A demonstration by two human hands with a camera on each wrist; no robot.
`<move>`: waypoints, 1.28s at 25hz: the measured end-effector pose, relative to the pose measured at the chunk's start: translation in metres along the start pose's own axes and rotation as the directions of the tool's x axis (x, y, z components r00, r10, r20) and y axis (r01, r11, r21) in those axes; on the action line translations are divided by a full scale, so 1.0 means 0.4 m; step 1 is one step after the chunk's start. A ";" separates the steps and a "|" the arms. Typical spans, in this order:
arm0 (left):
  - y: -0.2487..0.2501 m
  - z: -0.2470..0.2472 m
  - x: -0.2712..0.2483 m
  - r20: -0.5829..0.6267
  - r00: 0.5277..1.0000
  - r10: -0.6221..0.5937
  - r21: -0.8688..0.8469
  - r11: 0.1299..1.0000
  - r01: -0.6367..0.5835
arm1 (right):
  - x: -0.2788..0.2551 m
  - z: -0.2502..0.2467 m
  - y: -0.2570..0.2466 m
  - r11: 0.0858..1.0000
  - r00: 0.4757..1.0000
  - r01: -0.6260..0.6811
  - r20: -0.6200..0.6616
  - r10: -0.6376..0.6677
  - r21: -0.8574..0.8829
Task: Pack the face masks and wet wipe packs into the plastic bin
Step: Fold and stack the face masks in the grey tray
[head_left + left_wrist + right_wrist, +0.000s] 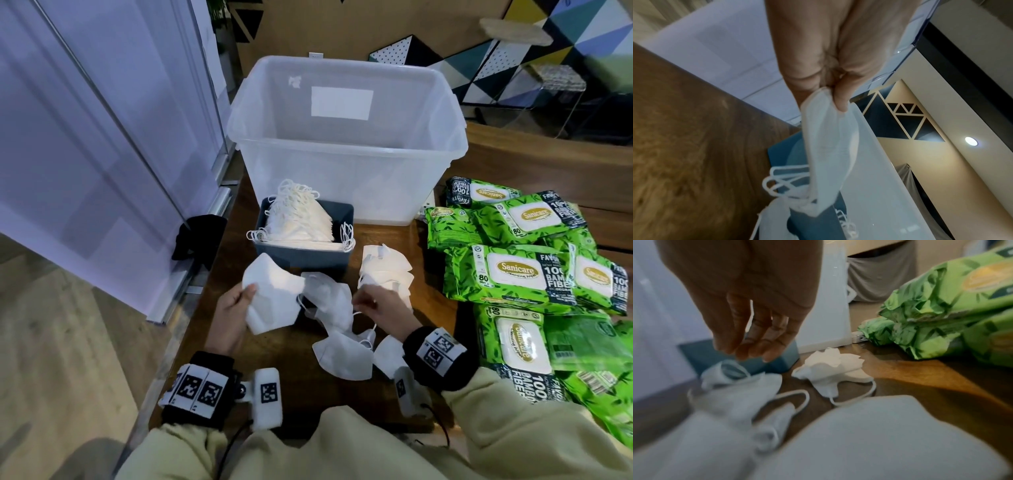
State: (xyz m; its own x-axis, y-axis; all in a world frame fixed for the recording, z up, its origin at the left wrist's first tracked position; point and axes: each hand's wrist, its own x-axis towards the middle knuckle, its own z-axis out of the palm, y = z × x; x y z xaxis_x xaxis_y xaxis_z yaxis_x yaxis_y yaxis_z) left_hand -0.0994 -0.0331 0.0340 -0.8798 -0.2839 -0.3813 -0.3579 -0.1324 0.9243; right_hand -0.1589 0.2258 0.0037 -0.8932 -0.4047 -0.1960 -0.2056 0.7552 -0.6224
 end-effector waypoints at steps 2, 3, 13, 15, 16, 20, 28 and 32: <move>0.005 -0.018 -0.006 -0.033 0.999 0.000 -0.045 0.999 -0.001 | -0.020 0.044 0.006 0.955 0.974 0.150 0.203 -0.099 -0.257; 0.006 -0.020 -0.007 -0.040 0.999 0.000 -0.053 0.999 -0.002 | -0.022 0.070 0.001 0.895 0.935 0.279 0.310 -0.171 -0.348; -0.008 -0.007 -0.008 0.042 0.999 -0.024 -0.036 0.999 0.026 | 0.030 0.140 -0.071 0.725 0.812 0.520 0.525 -0.255 -0.452; -0.006 -0.010 -0.013 0.052 0.998 -0.030 -0.033 0.999 0.031 | 0.010 0.087 -0.086 0.926 0.849 0.333 0.484 -0.213 -0.178; -0.007 -0.010 -0.015 0.061 0.998 -0.028 -0.028 0.999 0.030 | -0.002 0.055 -0.097 0.977 0.870 0.210 0.462 -0.172 -0.030; -0.008 0.018 -0.023 0.120 0.992 -0.046 -0.019 0.999 0.049 | -0.014 -0.038 -0.137 0.814 0.951 -0.080 0.289 -0.111 0.576; -0.002 0.110 -0.050 0.219 0.971 -0.094 -0.100 0.988 0.118 | 0.051 -0.018 -0.211 0.850 0.999 0.026 -0.047 -0.002 0.525; -0.001 0.108 -0.056 0.193 0.973 -0.128 -0.178 0.970 0.163 | 0.055 -0.014 -0.220 0.857 0.997 -0.018 -0.055 0.054 0.516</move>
State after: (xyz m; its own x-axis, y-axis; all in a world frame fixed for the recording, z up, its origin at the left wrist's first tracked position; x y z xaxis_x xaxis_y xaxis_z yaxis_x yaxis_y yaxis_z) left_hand -0.0930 0.0143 0.0430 -0.8704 -0.0759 -0.4865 -0.4351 -0.3437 0.8322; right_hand -0.1628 0.1534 0.0585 -0.9237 -0.3341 -0.1876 0.0464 0.3885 -0.9203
